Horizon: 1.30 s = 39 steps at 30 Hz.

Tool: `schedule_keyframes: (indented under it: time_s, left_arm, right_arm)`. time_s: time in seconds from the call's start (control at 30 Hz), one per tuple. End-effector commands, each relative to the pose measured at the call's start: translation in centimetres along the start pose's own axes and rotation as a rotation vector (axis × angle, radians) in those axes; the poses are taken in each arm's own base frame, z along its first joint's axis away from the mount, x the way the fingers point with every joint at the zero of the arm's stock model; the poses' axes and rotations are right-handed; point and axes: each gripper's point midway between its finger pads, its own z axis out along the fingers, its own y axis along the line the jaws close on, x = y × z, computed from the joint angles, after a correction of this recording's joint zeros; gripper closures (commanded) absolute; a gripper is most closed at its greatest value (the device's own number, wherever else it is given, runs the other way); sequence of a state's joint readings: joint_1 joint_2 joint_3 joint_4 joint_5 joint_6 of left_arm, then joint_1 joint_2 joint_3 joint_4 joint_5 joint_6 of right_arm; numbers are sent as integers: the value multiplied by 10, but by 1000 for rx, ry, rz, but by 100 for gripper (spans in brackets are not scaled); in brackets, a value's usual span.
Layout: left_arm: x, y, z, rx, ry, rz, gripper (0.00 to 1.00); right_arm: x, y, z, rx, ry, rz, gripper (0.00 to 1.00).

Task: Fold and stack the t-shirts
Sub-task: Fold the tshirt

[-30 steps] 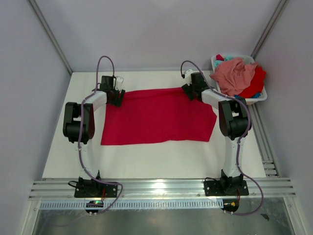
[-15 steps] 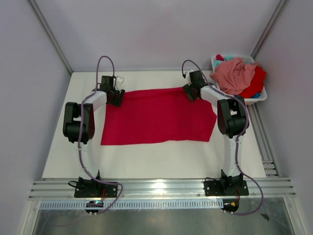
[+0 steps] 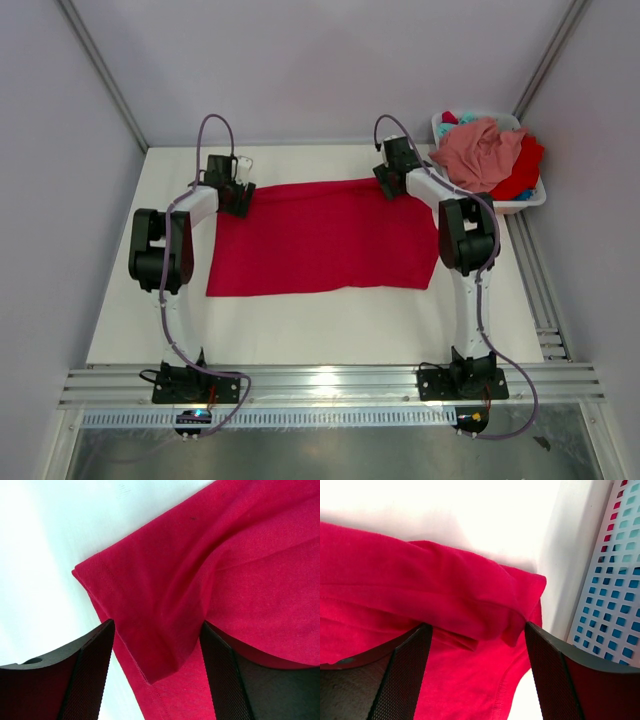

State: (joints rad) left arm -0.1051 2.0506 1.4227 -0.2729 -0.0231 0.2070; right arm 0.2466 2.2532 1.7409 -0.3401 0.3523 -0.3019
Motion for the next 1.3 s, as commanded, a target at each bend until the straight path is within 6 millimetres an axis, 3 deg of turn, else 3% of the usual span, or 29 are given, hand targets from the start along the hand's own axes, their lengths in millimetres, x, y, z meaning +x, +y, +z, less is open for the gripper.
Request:
schedule_keyframes:
  time_s: [0.0, 0.17, 0.4, 0.5, 0.63, 0.87, 1.27]
  left_arm:
    - [-25, 4, -17, -8, -89, -4, 31]
    - [-26, 5, -18, -13, -90, -4, 35]
    - [-30, 8, -23, -23, -101, 8, 36]
    - [-30, 7, -23, -20, -102, 6, 36]
    - [-30, 7, -24, -20, -103, 6, 36]
    - [-31, 5, -23, -11, -105, 2, 36]
    - [-30, 5, -25, -9, -104, -5, 37]
  right_arm:
    - [-15, -5, -5, 21, -7, 45, 22]
    - [-16, 5, -1, -23, 12, 59, 21]
    - [-4, -3, -6, 12, 25, 30, 22]
    - [-6, -8, -17, 22, 4, 26, 22]
    - [6, -11, -26, 27, 17, 9, 21]
    - [3, -18, -47, 25, -22, 21, 22]
    - [0, 16, -24, -124, -41, -8, 22]
